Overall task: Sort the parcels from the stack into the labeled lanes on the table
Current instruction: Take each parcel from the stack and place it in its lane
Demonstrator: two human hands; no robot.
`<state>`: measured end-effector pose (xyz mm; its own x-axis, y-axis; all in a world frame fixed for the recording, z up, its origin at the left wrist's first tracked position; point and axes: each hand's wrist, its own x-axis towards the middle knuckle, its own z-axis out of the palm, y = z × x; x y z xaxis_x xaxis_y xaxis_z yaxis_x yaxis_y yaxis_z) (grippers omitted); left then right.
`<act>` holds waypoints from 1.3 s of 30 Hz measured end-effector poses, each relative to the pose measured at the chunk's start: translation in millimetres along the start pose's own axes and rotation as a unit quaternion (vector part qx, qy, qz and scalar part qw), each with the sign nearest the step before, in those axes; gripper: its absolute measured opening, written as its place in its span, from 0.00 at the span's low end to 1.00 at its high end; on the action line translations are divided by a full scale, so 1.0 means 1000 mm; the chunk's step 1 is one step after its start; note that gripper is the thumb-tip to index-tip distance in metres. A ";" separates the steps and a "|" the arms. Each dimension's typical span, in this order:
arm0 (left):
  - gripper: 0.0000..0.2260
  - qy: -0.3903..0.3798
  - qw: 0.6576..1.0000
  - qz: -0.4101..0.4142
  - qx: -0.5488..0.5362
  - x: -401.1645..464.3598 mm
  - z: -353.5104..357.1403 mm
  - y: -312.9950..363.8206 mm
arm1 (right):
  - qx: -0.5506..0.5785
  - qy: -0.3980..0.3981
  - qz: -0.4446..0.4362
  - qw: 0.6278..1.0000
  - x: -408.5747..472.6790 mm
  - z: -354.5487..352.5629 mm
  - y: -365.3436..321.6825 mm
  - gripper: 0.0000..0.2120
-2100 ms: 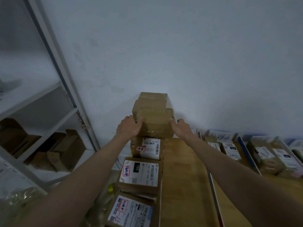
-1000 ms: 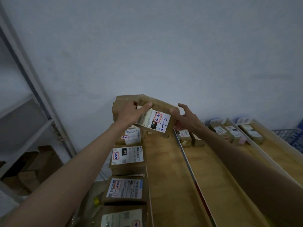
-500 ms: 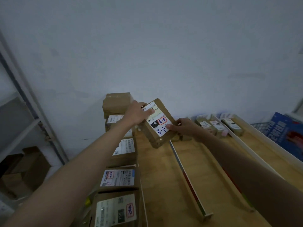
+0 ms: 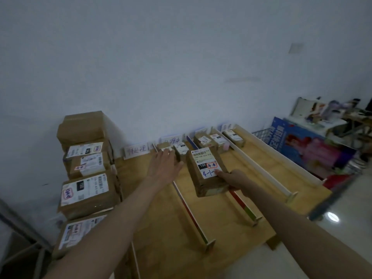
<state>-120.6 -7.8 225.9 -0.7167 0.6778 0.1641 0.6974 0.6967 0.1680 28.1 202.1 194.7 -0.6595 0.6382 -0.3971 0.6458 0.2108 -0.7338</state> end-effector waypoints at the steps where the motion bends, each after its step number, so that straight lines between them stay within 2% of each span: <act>1: 0.25 -0.006 1.000 0.011 0.010 0.003 0.008 0.012 | 0.010 0.014 0.012 1.000 0.001 -0.012 0.012 0.30; 4: 0.26 -0.019 0.998 0.045 0.033 0.013 0.031 0.053 | 0.038 0.047 0.035 0.998 0.005 -0.049 0.050 0.27; 7: 0.26 -0.023 0.997 0.062 0.042 0.022 0.053 0.102 | 0.047 0.071 0.058 0.995 0.009 -0.090 0.086 0.28; 11: 0.26 -0.037 0.995 0.076 0.047 0.032 0.084 0.169 | 0.045 0.102 0.056 0.992 0.013 -0.146 0.133 0.25; 14: 0.25 -0.040 0.996 0.070 0.034 0.041 0.103 0.214 | 0.039 0.103 0.059 0.992 0.021 -0.183 0.164 0.22; 18: 0.24 -0.060 0.995 0.062 0.041 0.054 0.125 0.262 | 0.024 0.093 0.075 0.993 0.036 -0.223 0.198 0.24; 22: 0.25 -0.067 0.994 0.066 0.057 0.075 0.141 0.294 | 0.020 0.105 0.074 0.991 0.054 -0.252 0.217 0.21; 27: 0.25 -0.068 0.992 0.080 0.070 0.115 0.162 0.325 | 0.014 0.114 0.063 0.991 0.092 -0.281 0.229 0.24; 34: 0.25 -0.068 0.993 0.075 0.058 0.193 0.209 0.355 | 0.021 0.105 0.040 0.993 0.174 -0.314 0.235 0.24; 39: 0.23 -0.064 0.994 0.066 0.051 0.254 0.236 0.364 | -0.027 0.110 0.023 0.993 0.235 -0.340 0.226 0.26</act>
<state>-48.5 473.6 99.8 -0.6180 0.7844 0.0523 0.7861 0.6158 0.0528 150.0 651.3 123.0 -0.5334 0.7926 -0.2953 0.6965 0.2135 -0.6851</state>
